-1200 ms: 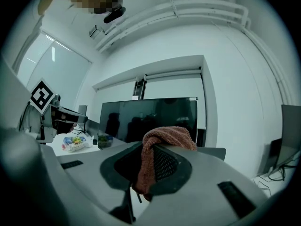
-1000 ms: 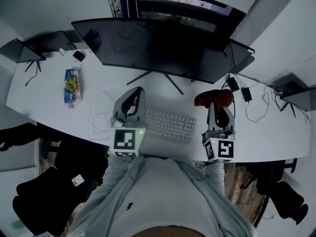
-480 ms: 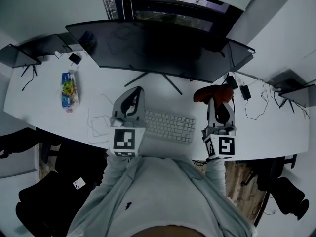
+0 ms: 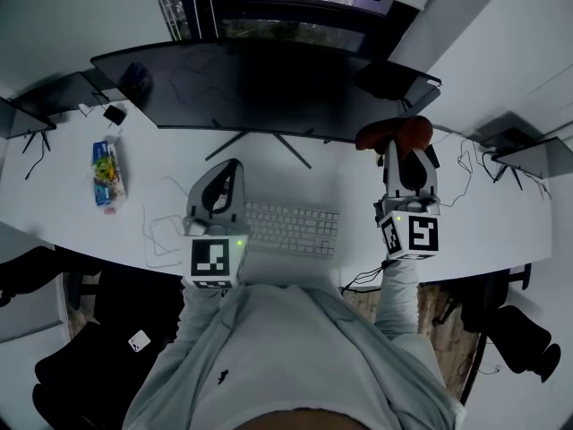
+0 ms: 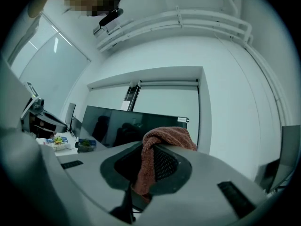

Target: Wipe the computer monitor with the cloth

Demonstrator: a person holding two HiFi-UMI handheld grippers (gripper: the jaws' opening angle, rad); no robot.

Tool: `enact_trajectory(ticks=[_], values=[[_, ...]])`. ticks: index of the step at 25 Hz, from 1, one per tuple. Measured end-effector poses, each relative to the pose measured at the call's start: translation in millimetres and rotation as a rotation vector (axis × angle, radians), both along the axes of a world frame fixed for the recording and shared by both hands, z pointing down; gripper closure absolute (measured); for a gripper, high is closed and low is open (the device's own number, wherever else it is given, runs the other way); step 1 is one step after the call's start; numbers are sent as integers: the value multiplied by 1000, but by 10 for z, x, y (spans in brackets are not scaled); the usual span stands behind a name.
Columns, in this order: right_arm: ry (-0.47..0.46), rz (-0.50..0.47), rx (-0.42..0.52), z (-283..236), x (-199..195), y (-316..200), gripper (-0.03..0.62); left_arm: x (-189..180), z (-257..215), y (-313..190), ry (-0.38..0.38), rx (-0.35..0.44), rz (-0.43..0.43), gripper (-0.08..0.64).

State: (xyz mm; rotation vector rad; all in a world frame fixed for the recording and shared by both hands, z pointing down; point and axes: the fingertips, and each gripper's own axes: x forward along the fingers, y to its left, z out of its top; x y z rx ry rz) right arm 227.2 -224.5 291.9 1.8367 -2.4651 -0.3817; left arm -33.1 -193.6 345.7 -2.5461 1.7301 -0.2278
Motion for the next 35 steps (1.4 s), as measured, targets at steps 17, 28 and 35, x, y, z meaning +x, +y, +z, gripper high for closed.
enact_trajectory(ticks=[17,28,35], values=[[110,18,83,-659,424,-588,540,228,-1,-37,-10,-7,44,541],[81,-11,65,-559,480,-682,540,215,23,-52,0,-10,34,541],[46,-7,-1,-108,509,-729,540,200,24,-69,8,-12,34,541]])
